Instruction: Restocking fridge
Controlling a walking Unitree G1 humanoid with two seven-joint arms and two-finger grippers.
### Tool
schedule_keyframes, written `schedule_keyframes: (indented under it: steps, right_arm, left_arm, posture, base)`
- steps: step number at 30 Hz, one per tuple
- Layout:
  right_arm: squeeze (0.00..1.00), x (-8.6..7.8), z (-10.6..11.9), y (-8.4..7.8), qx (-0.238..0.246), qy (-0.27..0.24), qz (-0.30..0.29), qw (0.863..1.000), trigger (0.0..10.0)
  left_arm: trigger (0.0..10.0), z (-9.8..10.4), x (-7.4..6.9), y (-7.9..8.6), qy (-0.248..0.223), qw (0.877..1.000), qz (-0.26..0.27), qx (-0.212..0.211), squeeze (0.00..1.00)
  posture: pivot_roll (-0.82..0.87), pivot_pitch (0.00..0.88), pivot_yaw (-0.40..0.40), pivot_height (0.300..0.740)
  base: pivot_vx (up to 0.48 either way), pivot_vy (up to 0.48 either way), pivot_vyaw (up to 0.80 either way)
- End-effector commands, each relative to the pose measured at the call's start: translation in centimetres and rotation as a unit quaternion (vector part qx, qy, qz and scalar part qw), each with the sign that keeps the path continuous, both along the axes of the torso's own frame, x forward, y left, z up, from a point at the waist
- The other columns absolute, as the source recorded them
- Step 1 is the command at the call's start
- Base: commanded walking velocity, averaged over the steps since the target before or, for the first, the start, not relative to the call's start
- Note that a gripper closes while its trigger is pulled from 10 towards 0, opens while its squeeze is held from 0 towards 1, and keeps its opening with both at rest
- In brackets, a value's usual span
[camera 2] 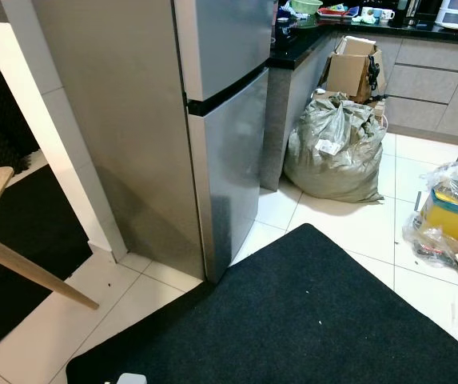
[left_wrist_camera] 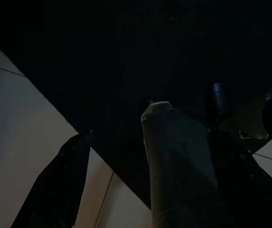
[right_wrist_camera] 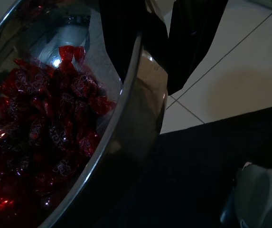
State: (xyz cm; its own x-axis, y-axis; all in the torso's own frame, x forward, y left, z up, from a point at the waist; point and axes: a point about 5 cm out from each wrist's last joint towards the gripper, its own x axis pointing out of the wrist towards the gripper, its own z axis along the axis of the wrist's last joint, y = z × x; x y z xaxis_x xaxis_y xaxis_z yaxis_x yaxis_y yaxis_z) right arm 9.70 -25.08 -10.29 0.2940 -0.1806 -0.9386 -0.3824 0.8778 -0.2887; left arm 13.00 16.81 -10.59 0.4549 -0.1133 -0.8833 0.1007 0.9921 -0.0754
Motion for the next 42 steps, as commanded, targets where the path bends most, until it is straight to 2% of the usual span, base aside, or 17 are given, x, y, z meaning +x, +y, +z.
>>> schedule_keyframes:
  steps: [1, 4, 7, 12, 19, 25, 42]
  right_arm:
    - [0.00, 0.2, 0.1, -0.1, -0.004, -0.007, -0.010, 1.000, 10.0]
    - [0.00, 1.3, 0.4, -0.3, -0.004, -0.022, -0.012, 1.000, 10.0]
    - [0.00, 1.7, 0.5, -0.2, -0.003, -0.026, -0.013, 1.000, 10.0]
    - [0.00, 1.8, 0.5, 0.0, -0.001, -0.025, -0.006, 1.000, 10.0]
    - [0.00, 1.9, 0.8, -1.0, -0.011, -0.023, -0.005, 1.000, 10.0]
    - [0.00, 2.2, 0.9, -1.1, -0.012, -0.026, -0.005, 1.000, 10.0]
    - [0.00, 2.3, 0.7, -0.4, -0.003, -0.026, -0.002, 1.000, 10.0]
  left_arm:
    - [10.0, 0.0, -0.2, 0.3, 0.004, 1.000, 0.004, 0.000, 0.00]
    - [10.0, 0.0, 0.0, 0.1, 0.005, 1.000, -0.014, -0.004, 0.00]
    - [10.0, 0.0, -0.1, 0.3, 0.005, 1.000, -0.013, -0.003, 0.00]
    - [10.0, 0.0, -0.2, 0.2, 0.007, 1.000, -0.013, -0.005, 0.00]
    - [10.0, -0.1, -0.2, -0.9, 0.008, 1.000, -0.011, -0.018, 0.00]
    - [10.0, -0.2, -0.3, -1.2, 0.009, 1.000, -0.013, -0.022, 0.00]
    - [10.0, -0.1, -0.3, -0.6, 0.009, 1.000, -0.019, -0.017, 0.00]
  posture:
    - [-0.05, 0.000, -0.005, 0.740]
    - [-0.05, 0.000, -0.003, 0.740]
    - [-0.05, 0.000, -0.005, 0.740]
    - [-0.06, 0.000, -0.013, 0.740]
    - [-0.06, 0.000, -0.029, 0.740]
    - [-0.06, 0.000, -0.029, 0.740]
    - [-0.05, 0.000, -0.022, 0.740]
  base:
    - [0.000, 0.000, 0.00]
    - [0.000, 0.000, 0.00]
    - [0.000, 0.000, 0.00]
    - [0.000, 0.000, 0.00]
    - [0.260, 0.000, 0.00]
    - [0.284, 0.000, 0.00]
    - [0.296, 0.000, 0.00]
